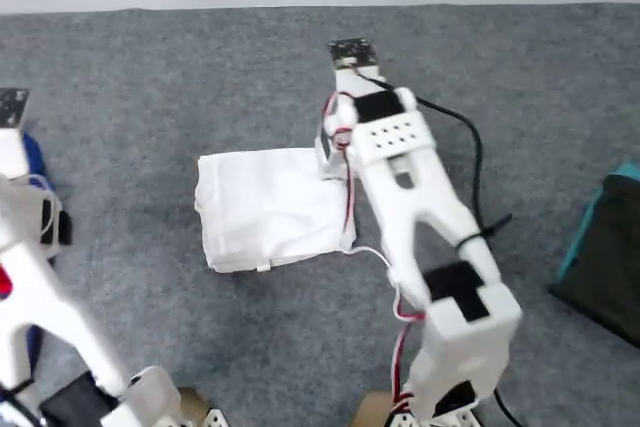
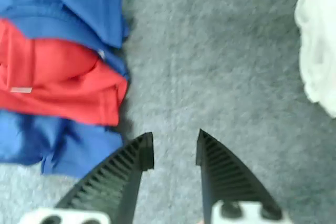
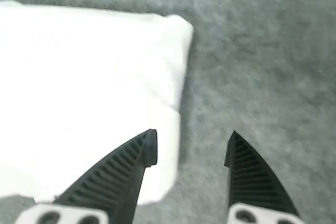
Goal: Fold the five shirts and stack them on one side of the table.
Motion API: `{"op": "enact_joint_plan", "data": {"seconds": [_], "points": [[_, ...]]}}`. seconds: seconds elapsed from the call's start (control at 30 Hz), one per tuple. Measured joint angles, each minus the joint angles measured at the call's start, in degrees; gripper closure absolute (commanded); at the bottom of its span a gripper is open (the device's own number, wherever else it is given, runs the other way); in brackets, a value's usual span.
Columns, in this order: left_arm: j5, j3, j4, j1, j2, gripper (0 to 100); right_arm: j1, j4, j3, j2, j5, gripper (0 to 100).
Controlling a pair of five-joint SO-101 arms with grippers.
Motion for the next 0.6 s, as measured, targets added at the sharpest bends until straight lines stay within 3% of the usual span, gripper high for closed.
{"op": "enact_joint_plan", "data": {"seconds": [0.23, 0.6], "points": [[-2.2, 0.4, 0.1, -4.9, -2.0, 86, -3.2, 0.0, -9.9, 11.4, -1.4, 69.7], [-3.6, 0.4, 0.1, -7.8, -2.0, 86, -4.8, 0.7, -15.1, 18.4, -3.8, 71.2]]}}
